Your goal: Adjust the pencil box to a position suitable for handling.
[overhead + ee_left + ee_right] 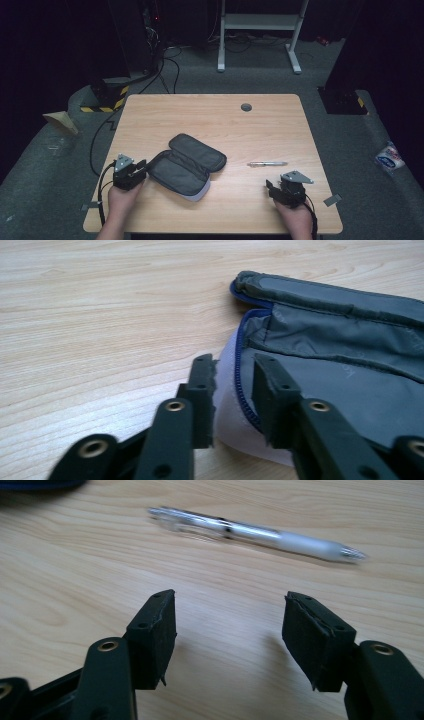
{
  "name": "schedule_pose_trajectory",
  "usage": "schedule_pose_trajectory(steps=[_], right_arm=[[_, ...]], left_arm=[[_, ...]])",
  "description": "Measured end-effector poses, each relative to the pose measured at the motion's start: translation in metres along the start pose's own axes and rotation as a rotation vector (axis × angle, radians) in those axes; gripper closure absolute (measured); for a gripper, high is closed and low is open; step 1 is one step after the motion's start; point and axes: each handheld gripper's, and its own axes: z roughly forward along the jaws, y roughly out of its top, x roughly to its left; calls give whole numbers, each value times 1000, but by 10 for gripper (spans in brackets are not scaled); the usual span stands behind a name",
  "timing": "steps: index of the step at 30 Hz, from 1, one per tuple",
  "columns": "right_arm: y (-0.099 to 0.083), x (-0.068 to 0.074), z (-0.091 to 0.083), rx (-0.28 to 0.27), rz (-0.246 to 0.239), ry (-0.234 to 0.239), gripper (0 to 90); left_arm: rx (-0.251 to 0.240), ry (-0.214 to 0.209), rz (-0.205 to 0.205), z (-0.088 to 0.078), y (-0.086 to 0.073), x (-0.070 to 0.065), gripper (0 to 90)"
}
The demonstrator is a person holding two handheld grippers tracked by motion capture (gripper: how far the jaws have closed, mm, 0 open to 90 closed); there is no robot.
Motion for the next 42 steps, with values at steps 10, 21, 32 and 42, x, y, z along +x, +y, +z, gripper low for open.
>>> schedule_pose_trajectory(steps=[10, 21, 32, 42], right_arm=[[3, 41, -2, -41, -90, 90, 559], [4, 76, 0, -37, -159, 166, 555], [2, 91, 1, -21, -186, 194, 577], [11, 81, 14, -16, -160, 157, 593]], left_arm=[[33, -26, 58, 0, -2, -13, 837], [67, -122, 137, 1, -3, -44, 833], [100, -230, 216, 4, -6, -82, 806], [100, -260, 208, 7, -8, -93, 805]])
